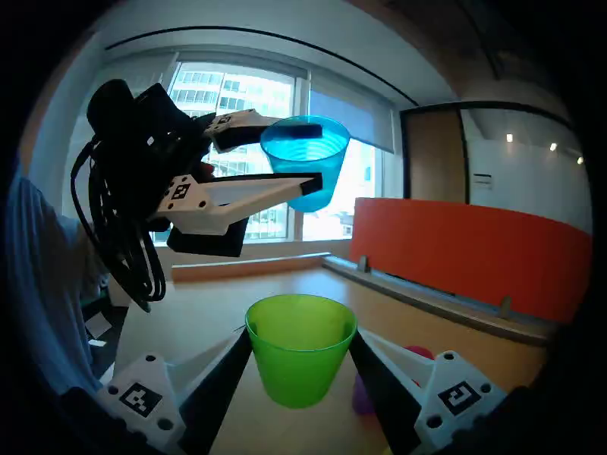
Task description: Pour water
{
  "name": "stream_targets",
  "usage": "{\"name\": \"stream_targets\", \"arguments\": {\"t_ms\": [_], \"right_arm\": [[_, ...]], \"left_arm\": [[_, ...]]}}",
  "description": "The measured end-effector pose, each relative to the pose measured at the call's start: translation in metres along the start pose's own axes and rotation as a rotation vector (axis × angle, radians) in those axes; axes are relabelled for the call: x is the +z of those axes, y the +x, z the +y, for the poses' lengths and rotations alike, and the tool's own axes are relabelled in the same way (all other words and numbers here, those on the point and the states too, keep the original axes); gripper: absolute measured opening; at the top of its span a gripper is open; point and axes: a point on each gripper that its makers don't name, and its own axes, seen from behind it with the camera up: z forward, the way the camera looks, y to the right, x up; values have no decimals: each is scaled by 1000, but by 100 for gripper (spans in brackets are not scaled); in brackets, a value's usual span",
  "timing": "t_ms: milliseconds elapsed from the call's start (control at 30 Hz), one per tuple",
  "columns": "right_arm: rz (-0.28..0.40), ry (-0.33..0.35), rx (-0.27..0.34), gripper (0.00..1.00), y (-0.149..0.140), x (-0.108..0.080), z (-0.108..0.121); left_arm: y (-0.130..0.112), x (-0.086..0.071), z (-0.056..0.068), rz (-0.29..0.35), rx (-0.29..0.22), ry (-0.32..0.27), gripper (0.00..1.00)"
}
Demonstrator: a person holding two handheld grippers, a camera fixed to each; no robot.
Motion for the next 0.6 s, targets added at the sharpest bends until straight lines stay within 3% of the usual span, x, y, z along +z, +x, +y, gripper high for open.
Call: {"name": "stream_targets", "arguments": {"t_ms": [367, 600], "right_arm": [[-1, 7, -1, 90, 0, 2, -2], [0, 7, -3, 90, 0, 1, -1]], "left_arm": [[2, 2, -3, -5, 107, 12, 85], [4, 2, -3, -7, 144, 17, 85]]}}
